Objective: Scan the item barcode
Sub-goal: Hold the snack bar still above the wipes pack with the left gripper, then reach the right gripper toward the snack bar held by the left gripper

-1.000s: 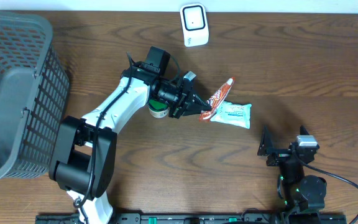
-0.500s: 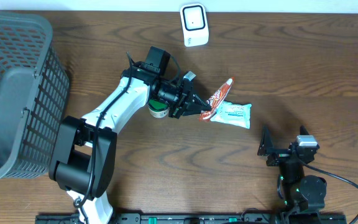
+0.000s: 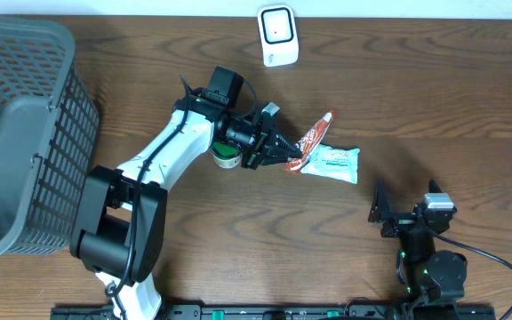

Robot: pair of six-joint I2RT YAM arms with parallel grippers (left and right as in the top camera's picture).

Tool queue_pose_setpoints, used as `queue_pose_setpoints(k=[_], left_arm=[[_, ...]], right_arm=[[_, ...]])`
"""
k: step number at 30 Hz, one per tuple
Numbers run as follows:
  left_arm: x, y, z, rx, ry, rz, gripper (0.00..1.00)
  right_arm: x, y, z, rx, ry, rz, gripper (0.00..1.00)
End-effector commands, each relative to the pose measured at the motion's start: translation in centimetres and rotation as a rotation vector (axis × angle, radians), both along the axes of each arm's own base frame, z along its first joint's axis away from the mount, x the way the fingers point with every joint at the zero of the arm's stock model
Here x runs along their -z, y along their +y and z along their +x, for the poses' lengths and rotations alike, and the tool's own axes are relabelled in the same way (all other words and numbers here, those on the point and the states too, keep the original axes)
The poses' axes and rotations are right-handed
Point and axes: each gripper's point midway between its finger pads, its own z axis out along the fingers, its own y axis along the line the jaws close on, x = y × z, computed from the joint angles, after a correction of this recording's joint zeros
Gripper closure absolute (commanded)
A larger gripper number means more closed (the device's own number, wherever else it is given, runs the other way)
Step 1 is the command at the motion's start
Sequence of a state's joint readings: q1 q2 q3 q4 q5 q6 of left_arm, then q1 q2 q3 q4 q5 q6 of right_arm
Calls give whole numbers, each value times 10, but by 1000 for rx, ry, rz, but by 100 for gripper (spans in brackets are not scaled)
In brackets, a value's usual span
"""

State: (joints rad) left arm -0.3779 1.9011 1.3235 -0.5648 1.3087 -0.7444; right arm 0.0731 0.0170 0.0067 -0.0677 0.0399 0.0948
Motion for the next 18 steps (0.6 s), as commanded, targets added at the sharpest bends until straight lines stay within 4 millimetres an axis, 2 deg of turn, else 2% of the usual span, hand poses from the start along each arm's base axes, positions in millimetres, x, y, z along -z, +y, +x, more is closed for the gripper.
queue_pose_setpoints(k=[1,6,10,12,16,18], left_arm=[[2,-1,0,-4,24,1,93],[2,-1,0,-7,35,4,93],[2,-1,0,-9,41,6,92],[3,0,1,-12,38,13,92],[7,0,3,-35,72,46,93],[7,0,3,-47,109,55,93]], right_arm=[[0,-5,0,24,0,-7,1],[1,-6,0,44,6,190,1],[9,-5,1,69,47,447,1],[19,-2,2,75,93,538,1],[57,2,3,103,265,557,1],[79,3,-1,146,372,623,1]])
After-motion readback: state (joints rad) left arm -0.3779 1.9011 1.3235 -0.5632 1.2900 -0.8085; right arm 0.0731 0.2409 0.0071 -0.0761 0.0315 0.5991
